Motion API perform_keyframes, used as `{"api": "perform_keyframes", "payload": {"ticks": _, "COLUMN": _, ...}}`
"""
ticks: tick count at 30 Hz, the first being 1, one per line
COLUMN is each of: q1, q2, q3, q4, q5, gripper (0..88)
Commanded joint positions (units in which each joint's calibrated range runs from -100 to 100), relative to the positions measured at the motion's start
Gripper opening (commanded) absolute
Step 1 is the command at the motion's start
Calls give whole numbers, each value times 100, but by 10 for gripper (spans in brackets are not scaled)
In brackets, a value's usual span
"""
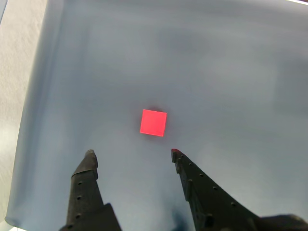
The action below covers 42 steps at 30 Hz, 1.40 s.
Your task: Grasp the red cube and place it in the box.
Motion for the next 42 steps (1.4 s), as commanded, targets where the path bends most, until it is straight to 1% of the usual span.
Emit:
{"api": "perform_keyframes", "payload": {"ticks": 1, "q1": 35, "q2": 133, "q3": -209, "q4": -224, "q5": -10, "gripper": 365}}
{"api": "perform_keyframes", "payload": {"ticks": 12, "q1": 128, "q2": 445, "q3": 284, "q4": -1003, "q5": -63, "gripper": 372}}
{"api": "perform_keyframes", "payload": {"ticks": 24, "q1": 383, "q2": 480, "q3": 968, "q4": -1536, "q5": -59, "gripper": 373}}
{"api": "perform_keyframes", "payload": {"ticks": 32, "q1": 483, "q2": 835, "q3": 1005, "q4": -1896, "q5": -44, "gripper": 373}}
{"api": "perform_keyframes", "payload": {"ticks": 42, "q1": 341, "q2": 1338, "q3": 877, "q4": -2314, "q5": -68, "gripper": 369}}
